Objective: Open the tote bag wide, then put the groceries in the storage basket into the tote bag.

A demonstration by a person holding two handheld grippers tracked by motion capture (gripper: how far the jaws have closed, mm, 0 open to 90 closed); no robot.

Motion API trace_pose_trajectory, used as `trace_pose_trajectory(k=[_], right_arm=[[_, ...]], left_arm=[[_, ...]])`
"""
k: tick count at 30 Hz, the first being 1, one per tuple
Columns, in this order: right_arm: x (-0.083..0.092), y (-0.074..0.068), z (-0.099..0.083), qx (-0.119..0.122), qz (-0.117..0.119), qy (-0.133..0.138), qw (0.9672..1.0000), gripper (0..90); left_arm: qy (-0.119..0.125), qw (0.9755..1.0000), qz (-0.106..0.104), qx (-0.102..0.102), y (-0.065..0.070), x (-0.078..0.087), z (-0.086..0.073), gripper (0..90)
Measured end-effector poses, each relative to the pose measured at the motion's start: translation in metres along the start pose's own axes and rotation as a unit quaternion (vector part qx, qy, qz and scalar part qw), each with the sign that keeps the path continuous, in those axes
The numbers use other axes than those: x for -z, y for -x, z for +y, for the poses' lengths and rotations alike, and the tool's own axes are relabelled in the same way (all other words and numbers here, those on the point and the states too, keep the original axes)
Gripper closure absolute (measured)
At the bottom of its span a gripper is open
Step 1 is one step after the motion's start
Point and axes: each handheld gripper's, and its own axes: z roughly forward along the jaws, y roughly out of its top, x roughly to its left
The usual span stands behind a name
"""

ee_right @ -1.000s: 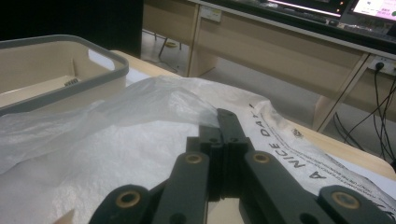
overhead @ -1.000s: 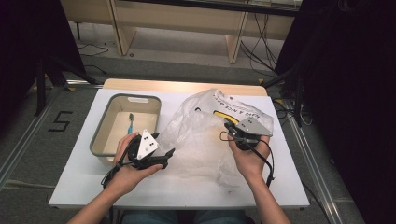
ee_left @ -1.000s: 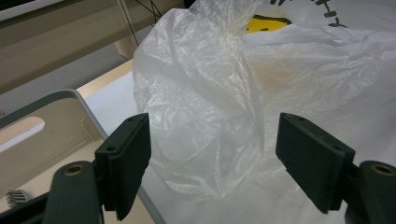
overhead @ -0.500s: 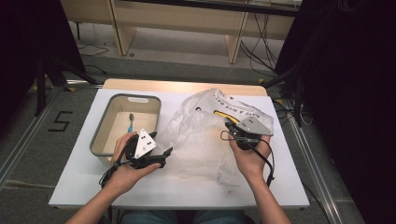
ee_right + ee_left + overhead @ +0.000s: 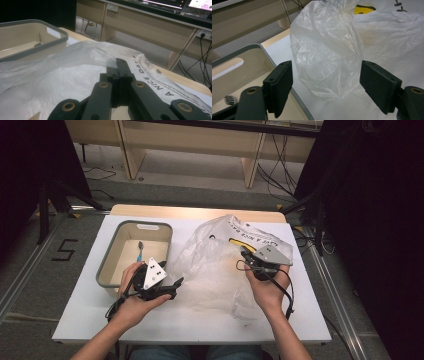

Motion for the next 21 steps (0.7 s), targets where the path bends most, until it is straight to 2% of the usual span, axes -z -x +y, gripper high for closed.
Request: trace_pose_trajectory(k=[9, 21], right_arm=[[-0.0002, -0.0001, -0.0002, -0.001, -0.001, -0.002, 1.0, 90.0], [-0.0021, 0.0019, 0.0005, -0.003, -0.002, -0.002, 1.0, 90.0]], left_arm=[[0.0, 1.0, -0.001, 0.0, -0.0011, 0.0009, 0.001, 26.4], [-0.005, 0.9999, -0.001, 0.014, -0.0076, 0.0003, 0.0026, 25.6]])
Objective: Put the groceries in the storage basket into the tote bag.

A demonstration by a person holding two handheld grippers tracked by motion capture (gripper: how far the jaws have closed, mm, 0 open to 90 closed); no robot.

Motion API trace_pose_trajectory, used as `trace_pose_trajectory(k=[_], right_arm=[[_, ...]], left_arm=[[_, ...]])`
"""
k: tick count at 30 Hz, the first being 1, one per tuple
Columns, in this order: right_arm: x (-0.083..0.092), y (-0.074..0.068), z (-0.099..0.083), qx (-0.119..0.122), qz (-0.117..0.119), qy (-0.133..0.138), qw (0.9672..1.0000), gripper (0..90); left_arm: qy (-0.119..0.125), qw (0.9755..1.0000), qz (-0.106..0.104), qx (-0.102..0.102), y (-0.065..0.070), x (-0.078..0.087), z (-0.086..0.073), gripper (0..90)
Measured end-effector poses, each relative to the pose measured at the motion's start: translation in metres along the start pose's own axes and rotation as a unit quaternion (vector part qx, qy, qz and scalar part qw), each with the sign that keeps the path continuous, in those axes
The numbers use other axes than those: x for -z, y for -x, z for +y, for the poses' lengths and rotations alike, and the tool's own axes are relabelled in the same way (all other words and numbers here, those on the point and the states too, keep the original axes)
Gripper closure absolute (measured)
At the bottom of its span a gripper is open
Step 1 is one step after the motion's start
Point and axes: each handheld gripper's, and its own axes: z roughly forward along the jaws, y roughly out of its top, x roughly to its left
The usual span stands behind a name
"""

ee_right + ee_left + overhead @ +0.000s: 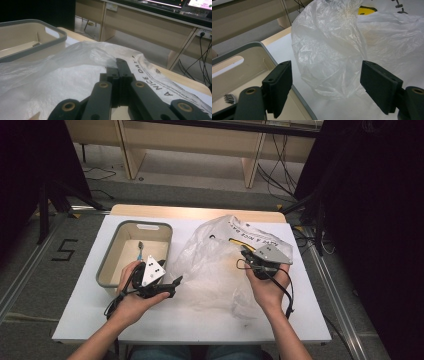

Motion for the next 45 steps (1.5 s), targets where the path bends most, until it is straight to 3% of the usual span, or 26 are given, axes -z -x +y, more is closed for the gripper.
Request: trace_pose_trajectory(k=[12, 19, 29, 37, 45], right_arm=[[0.004, 0.001, -0.002, 0.002, 0.001, 0.0, 1.0, 90.0], [0.003, 0.001, -0.001, 0.002, 0.002, -0.003, 1.0, 90.0], [0.002, 0.0, -0.002, 0.002, 0.003, -0.003, 1.0, 90.0], [0.003, 0.0, -0.002, 0.001, 0.003, -0.003, 1.0, 90.0], [0.003, 0.0, -0.002, 0.001, 0.003, -0.003, 1.0, 90.0]], left_arm=[[-0.006, 0.999, 0.036, 0.026, -0.033, 0.012, 0.012, 23.6], [-0.015, 0.9975, 0.049, 0.049, -0.052, 0.016, 0.01, 23.2], [-0.053, 0.9917, 0.081, 0.085, -0.078, 0.003, 0.006, 24.2], [-0.097, 0.9863, 0.088, 0.099, -0.093, -0.014, 0.01, 25.2], [-0.137, 0.9793, 0.097, 0.113, -0.107, -0.029, 0.013, 26.1]])
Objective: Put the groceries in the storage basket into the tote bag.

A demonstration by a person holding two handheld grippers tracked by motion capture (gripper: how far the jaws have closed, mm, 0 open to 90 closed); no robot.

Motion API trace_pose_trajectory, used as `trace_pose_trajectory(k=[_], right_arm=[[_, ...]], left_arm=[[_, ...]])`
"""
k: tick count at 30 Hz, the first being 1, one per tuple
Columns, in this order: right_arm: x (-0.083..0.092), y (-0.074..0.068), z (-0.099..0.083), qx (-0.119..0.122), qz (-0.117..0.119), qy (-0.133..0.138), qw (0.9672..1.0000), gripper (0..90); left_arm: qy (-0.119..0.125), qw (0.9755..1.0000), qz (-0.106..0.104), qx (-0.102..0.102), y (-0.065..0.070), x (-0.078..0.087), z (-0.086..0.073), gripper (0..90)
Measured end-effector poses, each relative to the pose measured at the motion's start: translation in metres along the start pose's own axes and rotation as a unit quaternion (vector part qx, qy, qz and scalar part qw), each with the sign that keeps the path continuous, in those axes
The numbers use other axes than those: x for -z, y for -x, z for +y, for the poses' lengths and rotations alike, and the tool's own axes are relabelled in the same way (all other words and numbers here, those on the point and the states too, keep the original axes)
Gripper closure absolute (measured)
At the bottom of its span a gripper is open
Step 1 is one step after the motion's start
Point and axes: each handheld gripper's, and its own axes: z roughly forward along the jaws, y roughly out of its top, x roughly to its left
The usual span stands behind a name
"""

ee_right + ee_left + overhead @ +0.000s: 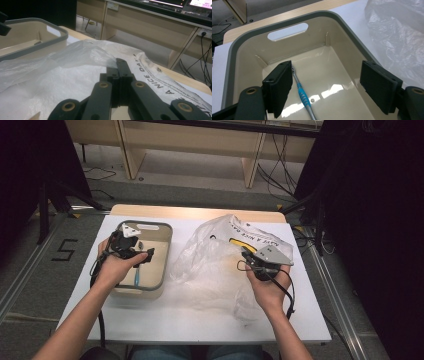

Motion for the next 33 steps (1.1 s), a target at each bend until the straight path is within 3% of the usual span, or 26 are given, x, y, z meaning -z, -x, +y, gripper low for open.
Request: trace_pose_trajectory(k=[12, 24, 33], right_arm=[[0.0, 0.0, 0.0, 0.0, 0.0, 0.0, 1.0, 90.0], [0.0, -0.001, 0.0, 0.005, 0.0, -0.002, 1.0, 90.0], [0.0, -0.001, 0.0, 0.004, 0.0, -0.001, 1.0, 90.0]], left_arm=[[-0.062, 0.998, 0.009, 0.006, -0.005, -0.025, 0.001, 27.1], [-0.122, 0.9919, 0.021, 0.027, -0.019, -0.051, -0.004, 29.7], [-0.164, 0.9852, 0.022, 0.045, -0.026, -0.065, -0.01, 31.1]])
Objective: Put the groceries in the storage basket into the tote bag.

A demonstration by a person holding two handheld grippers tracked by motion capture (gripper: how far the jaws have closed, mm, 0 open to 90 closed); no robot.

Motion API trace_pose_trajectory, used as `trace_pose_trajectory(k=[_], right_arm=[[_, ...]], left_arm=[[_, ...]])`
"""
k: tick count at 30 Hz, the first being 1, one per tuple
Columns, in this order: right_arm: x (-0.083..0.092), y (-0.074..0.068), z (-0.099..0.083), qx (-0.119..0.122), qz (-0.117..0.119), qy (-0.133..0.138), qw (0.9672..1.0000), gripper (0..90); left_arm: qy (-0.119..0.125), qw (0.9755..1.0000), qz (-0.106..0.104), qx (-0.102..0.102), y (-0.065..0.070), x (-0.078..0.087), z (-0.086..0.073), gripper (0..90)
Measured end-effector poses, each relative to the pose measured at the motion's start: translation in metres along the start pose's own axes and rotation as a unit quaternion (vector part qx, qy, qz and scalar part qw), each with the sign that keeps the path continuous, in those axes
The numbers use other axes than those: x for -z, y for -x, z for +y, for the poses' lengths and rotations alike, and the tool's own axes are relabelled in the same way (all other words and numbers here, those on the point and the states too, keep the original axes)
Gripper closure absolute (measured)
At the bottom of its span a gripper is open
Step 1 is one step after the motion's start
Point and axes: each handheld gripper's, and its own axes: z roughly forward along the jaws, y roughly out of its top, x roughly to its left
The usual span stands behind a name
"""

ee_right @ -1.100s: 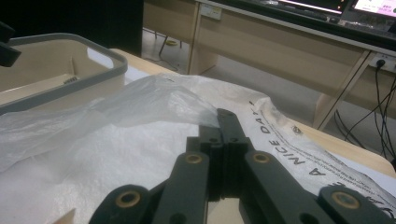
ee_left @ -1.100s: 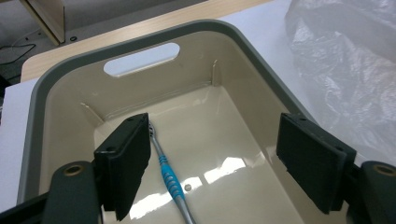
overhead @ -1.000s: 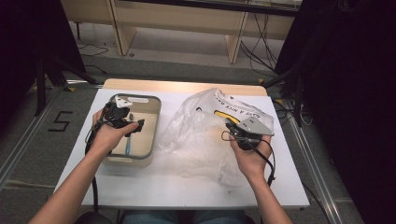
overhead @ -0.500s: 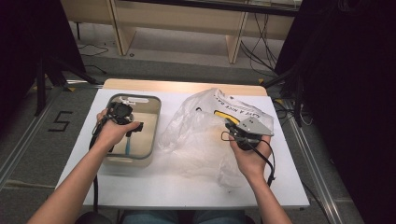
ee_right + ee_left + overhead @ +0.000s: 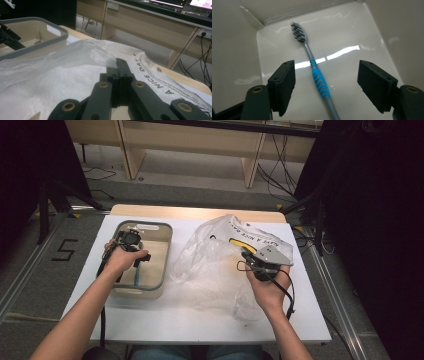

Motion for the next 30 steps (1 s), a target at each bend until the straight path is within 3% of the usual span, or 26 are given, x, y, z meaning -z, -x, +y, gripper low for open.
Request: trace_pose_trajectory(k=[9, 17, 30], right_arm=[[0.0, -0.001, 0.0, 0.003, 0.001, 0.0, 1.0, 90.0], [0.0, -0.001, 0.0, 0.003, 0.002, -0.001, 1.0, 90.0], [-0.001, -0.002, 0.0, 0.003, 0.002, -0.001, 1.0, 90.0]], left_arm=[[-0.026, 0.9996, -0.002, 0.014, -0.001, -0.007, -0.001, 34.3], [-0.061, 0.9977, -0.009, 0.03, -0.003, -0.013, -0.002, 42.7], [-0.083, 0.9947, -0.013, 0.059, -0.006, -0.018, -0.001, 50.6]])
